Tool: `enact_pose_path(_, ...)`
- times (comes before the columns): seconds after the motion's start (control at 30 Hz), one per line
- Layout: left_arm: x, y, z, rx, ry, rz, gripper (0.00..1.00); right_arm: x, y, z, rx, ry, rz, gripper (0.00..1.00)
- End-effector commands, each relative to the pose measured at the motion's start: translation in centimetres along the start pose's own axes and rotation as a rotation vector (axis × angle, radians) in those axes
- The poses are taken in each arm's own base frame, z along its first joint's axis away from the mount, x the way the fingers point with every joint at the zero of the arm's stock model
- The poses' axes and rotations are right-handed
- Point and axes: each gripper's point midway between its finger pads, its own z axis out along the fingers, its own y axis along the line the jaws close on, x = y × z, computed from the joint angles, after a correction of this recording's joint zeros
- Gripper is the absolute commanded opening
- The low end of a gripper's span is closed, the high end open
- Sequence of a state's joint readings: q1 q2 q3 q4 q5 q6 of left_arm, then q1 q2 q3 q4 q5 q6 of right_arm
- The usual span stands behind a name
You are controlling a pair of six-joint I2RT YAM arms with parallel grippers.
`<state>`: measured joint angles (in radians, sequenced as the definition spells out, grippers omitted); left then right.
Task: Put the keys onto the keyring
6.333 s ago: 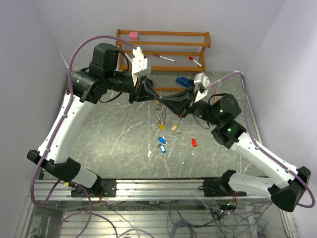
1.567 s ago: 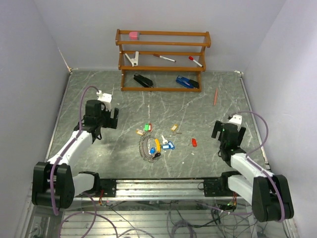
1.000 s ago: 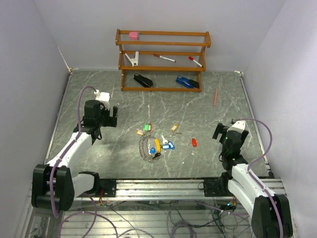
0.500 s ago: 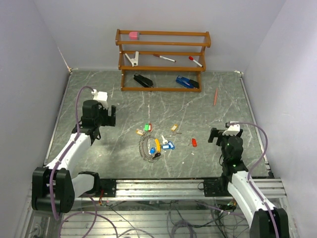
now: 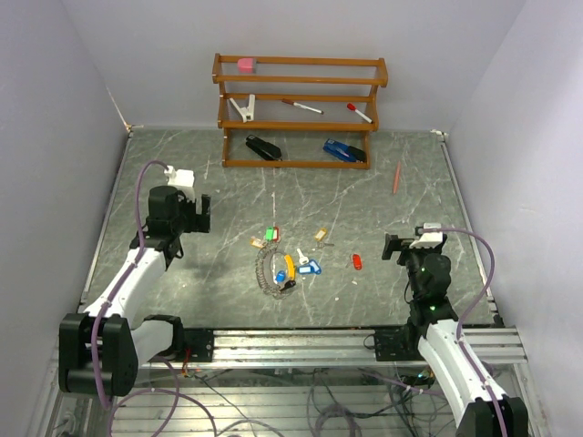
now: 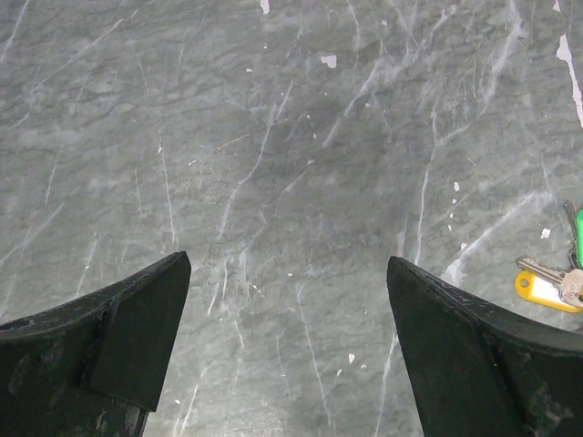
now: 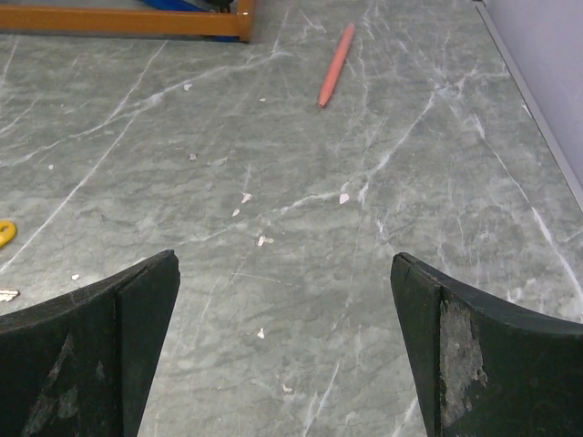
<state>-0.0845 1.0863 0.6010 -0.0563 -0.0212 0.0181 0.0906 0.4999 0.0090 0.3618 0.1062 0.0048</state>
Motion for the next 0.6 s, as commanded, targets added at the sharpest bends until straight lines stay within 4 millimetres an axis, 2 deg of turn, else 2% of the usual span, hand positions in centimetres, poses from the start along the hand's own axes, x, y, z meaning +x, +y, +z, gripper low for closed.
enact_pose_path(0.0, -1.21, 0.36, 0.05, -0.007, -0.047, -0.017, 1.0, 2.62, -0.52, -0.48, 0.029, 0.032, -0.002, 1.0)
enact_pose_path(0.57, -1.58, 0.45, -0.34, 0.006, -0.067, -0.03, 1.0, 2.61, -0.86, -0.51, 0.047, 0.032, -0.003, 1.0)
